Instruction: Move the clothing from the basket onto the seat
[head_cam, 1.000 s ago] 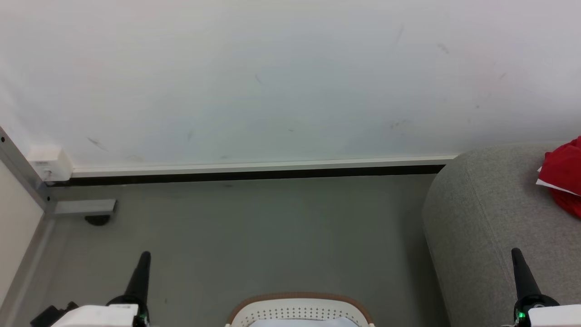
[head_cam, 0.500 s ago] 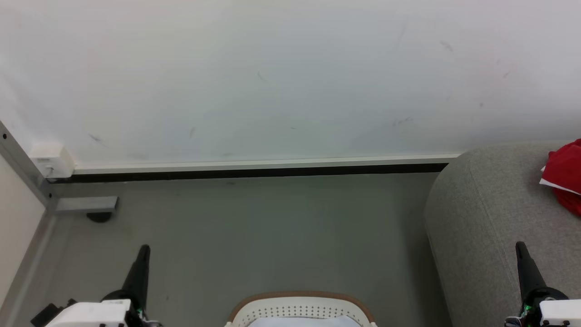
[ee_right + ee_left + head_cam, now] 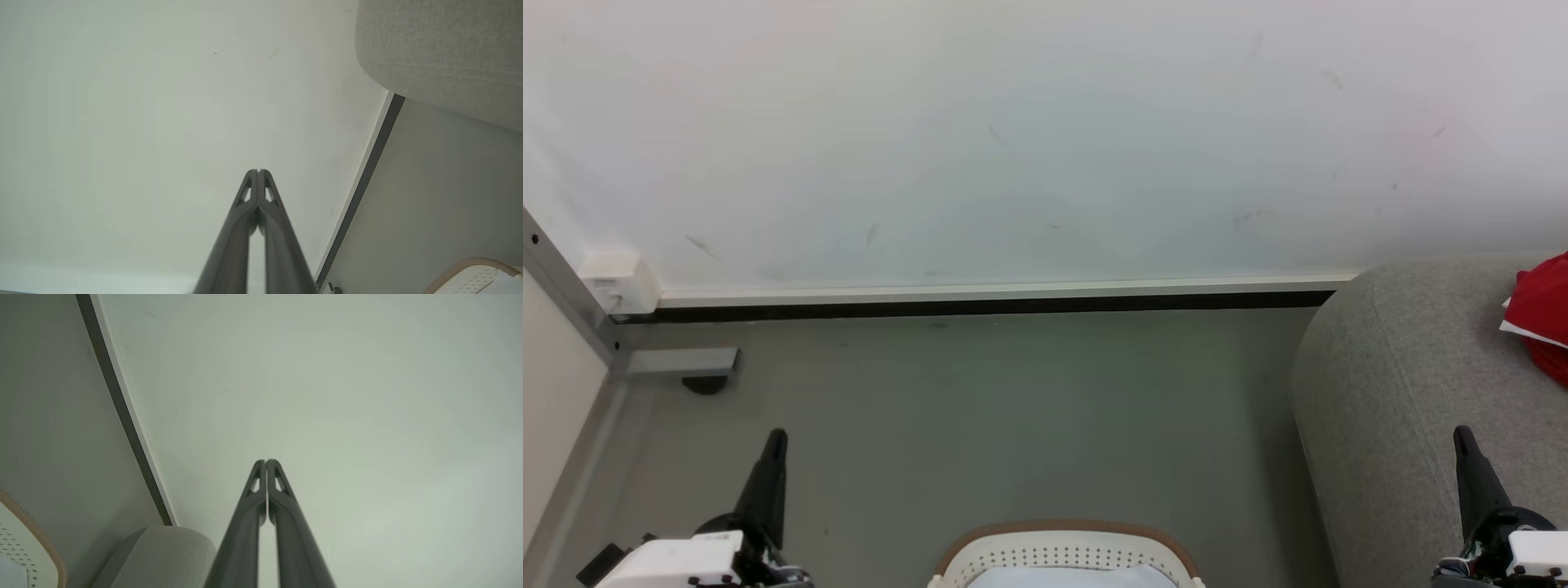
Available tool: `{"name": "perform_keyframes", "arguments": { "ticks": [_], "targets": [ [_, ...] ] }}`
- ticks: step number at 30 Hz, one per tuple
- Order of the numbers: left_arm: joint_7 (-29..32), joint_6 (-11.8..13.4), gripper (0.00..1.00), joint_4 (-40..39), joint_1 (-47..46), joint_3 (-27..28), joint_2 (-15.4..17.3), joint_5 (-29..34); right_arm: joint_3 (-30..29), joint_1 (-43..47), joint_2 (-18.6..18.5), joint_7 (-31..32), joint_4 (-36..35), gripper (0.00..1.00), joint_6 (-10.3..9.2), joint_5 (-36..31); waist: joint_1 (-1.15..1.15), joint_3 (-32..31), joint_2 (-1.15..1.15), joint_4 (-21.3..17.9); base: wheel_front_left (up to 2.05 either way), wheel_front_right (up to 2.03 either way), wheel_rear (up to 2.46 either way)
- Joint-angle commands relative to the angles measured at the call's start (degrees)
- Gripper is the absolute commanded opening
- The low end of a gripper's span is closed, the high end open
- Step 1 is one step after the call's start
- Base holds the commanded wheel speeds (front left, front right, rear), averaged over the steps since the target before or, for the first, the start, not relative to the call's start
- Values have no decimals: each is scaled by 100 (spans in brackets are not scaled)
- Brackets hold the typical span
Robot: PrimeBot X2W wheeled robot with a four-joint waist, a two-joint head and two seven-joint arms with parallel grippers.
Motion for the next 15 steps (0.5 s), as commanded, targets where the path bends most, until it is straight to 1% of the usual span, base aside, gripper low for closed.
{"name": "perform_keyframes", "arguments": {
  "ticks": [1, 15],
  "targets": [
    [36, -23, 0, -20, -76, 29, 6, -100, 8, -56, -68, 43, -27, 0, -12, 105, 0, 3, 0, 2, 0, 0, 0],
    [46, -33, 0, -21, -72, 36, 2, -140, 78, -52, -112, -34, -41, 0, -12, 218, 0, 7, 0, 6, 0, 0, 0]
  ]
}}
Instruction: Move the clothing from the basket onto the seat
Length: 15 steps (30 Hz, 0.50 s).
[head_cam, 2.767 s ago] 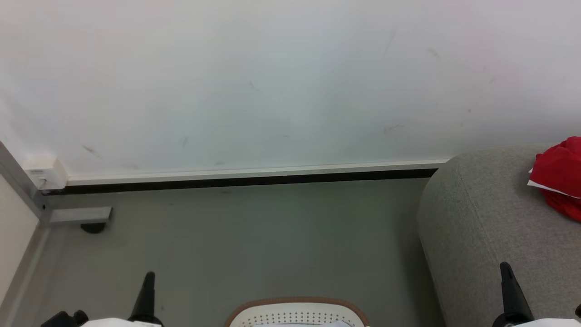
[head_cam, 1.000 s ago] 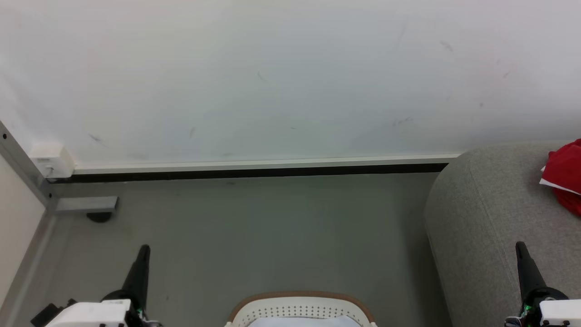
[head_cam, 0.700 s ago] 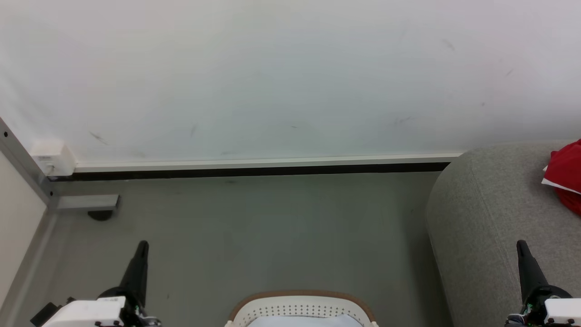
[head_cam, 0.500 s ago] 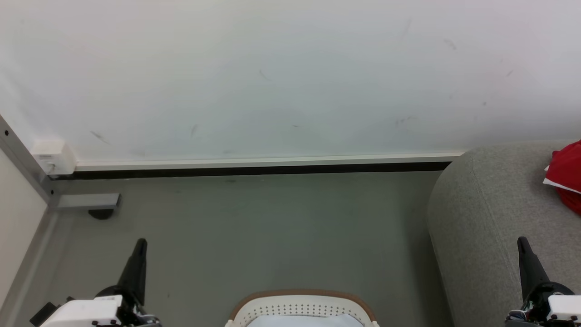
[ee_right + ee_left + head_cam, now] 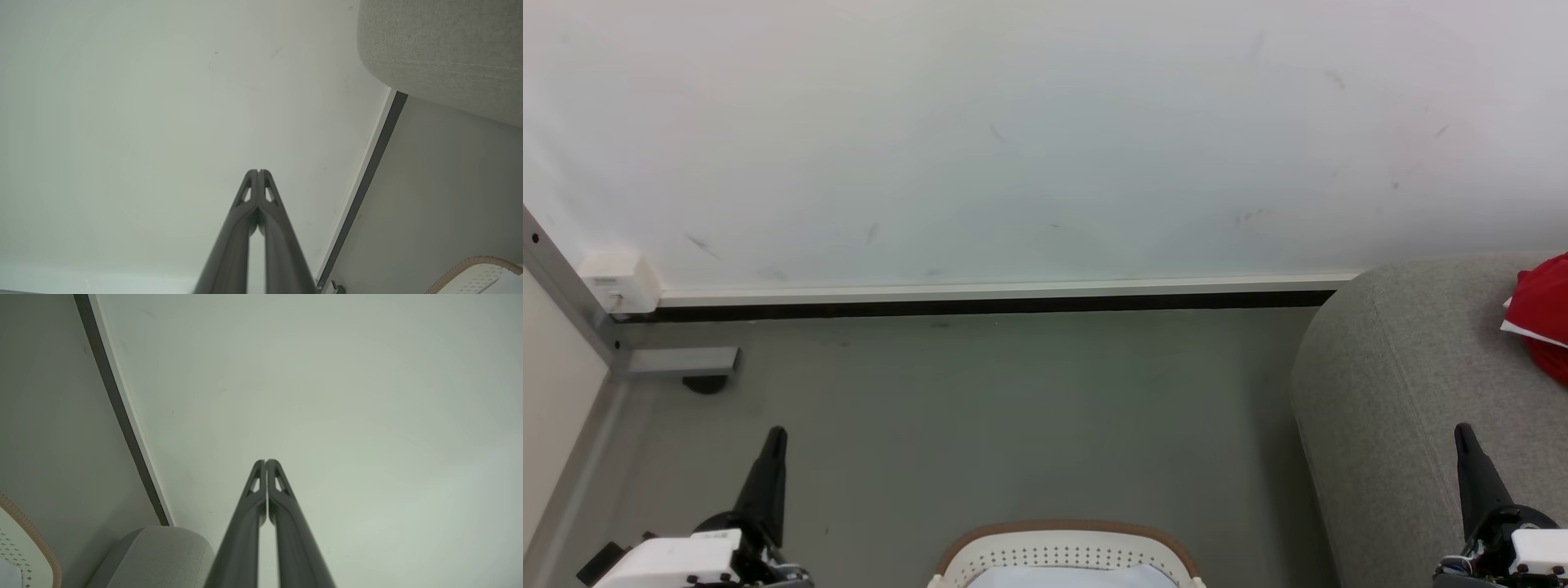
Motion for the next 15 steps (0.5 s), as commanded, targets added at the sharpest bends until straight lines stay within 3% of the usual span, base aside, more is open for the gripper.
{"name": "perform_keyframes", "arguments": {
  "ticks": [1, 15],
  "targets": [
    [22, -31, 0, -18, -49, 17, 8, -71, 7, -31, -31, -24, -22, 0, -12, 52, 0, 0, 0, 0, 0, 0, 0],
    [22, -31, 0, -19, -48, 17, 8, -71, 84, -29, -88, -89, -37, 0, -12, 116, 0, 0, 0, 0, 0, 0, 0]
  ]
}}
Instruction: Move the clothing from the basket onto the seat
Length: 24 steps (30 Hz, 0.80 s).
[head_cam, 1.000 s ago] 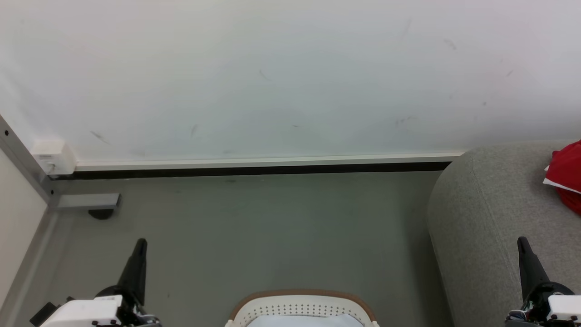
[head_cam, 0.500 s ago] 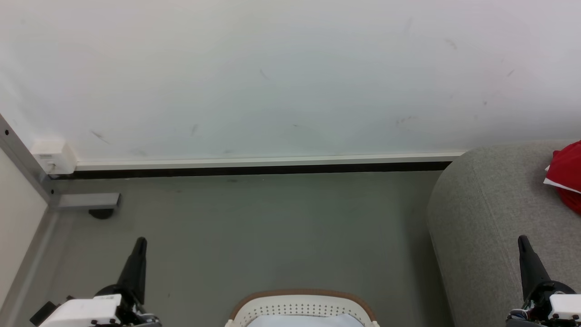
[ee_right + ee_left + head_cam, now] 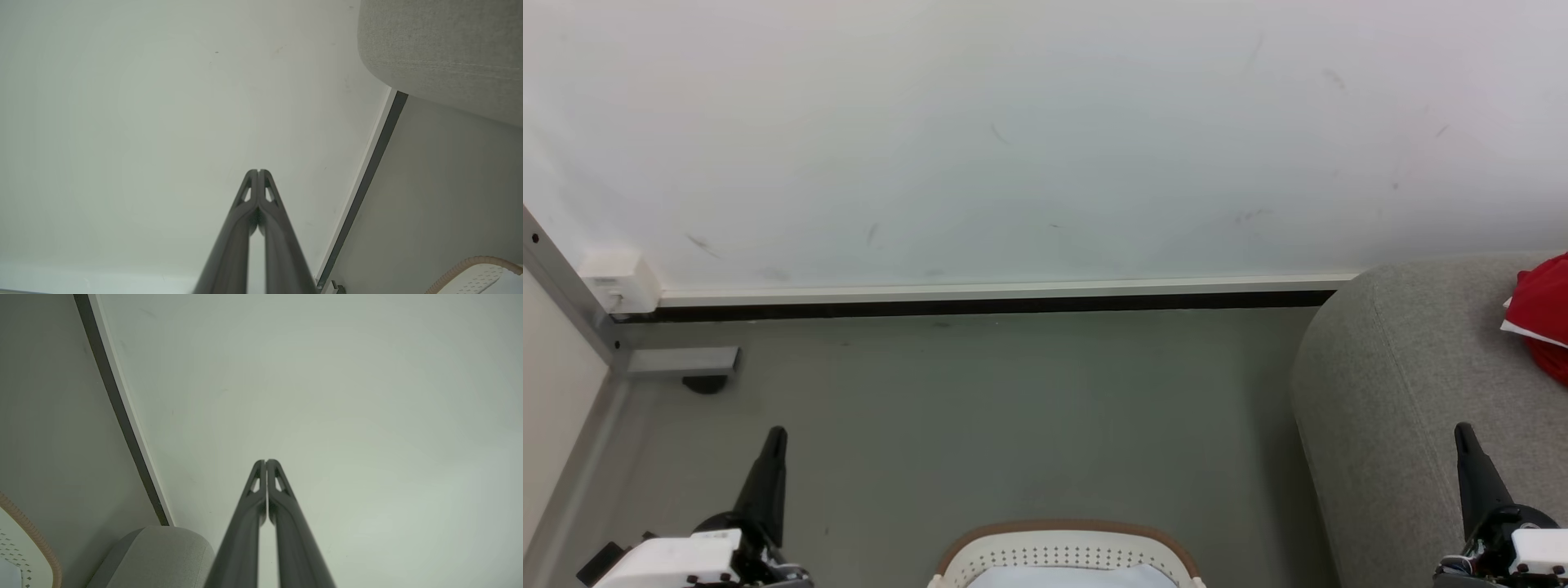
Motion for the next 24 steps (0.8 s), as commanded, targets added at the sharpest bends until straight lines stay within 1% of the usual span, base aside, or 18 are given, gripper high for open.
{"name": "perform_keyframes", "arguments": {
  "ticks": [1, 24],
  "targets": [
    [22, -31, 0, -20, -48, 17, 8, -70, 16, -29, -38, -32, -22, 0, -12, 55, 0, 0, 0, 0, 0, 0, 0],
    [22, -30, 0, -21, -47, 16, 8, -70, 127, -28, -128, -134, -45, 0, -12, 147, 0, 1, 0, 0, 0, 0, 0]
  ]
}}
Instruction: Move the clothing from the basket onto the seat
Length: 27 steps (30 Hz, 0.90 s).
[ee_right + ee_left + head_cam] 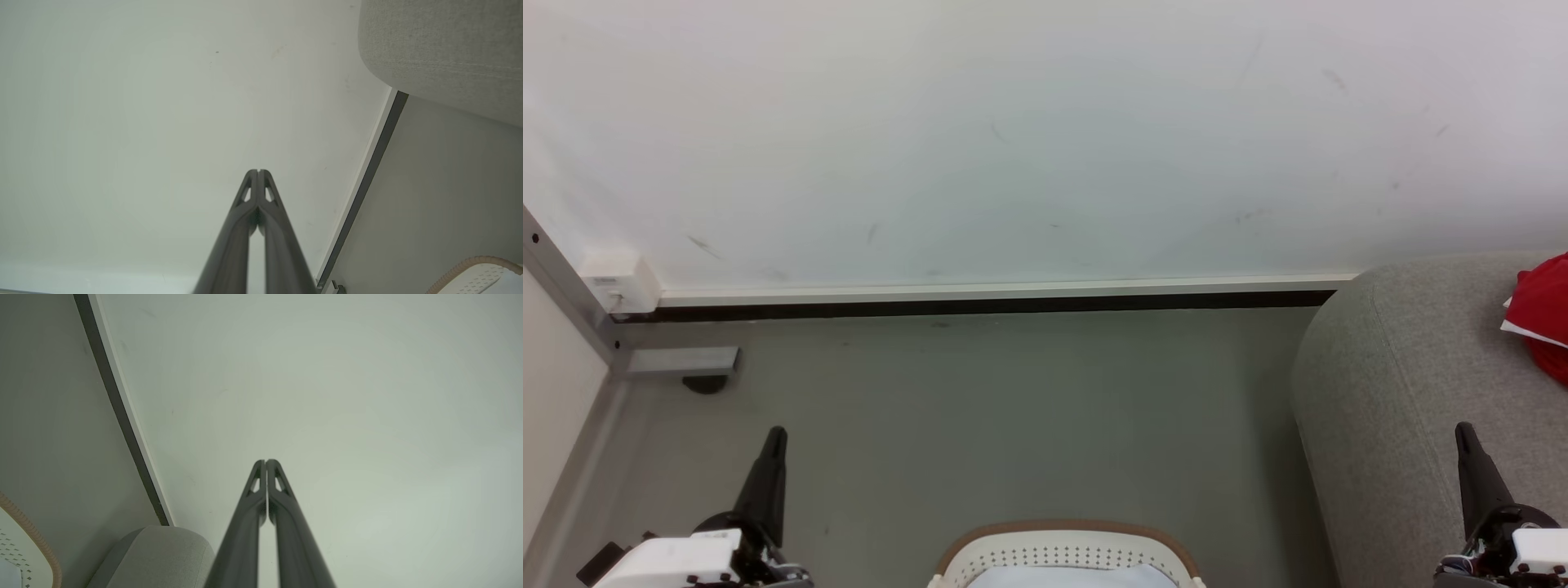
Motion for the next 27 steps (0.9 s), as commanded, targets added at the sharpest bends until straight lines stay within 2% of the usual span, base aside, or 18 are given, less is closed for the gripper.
{"name": "perform_keyframes", "arguments": {
  "ticks": [1, 27],
  "targets": [
    [22, -30, 0, -20, -47, 15, 9, -70, 5, -27, -38, -36, -15, 0, -12, 30, 0, 0, 0, 0, 0, 0, 0],
    [22, -30, 0, -22, -46, 15, 9, -71, 132, -28, -142, -131, -52, 0, -12, 141, 0, 1, 0, 0, 0, 0, 0]
  ]
}}
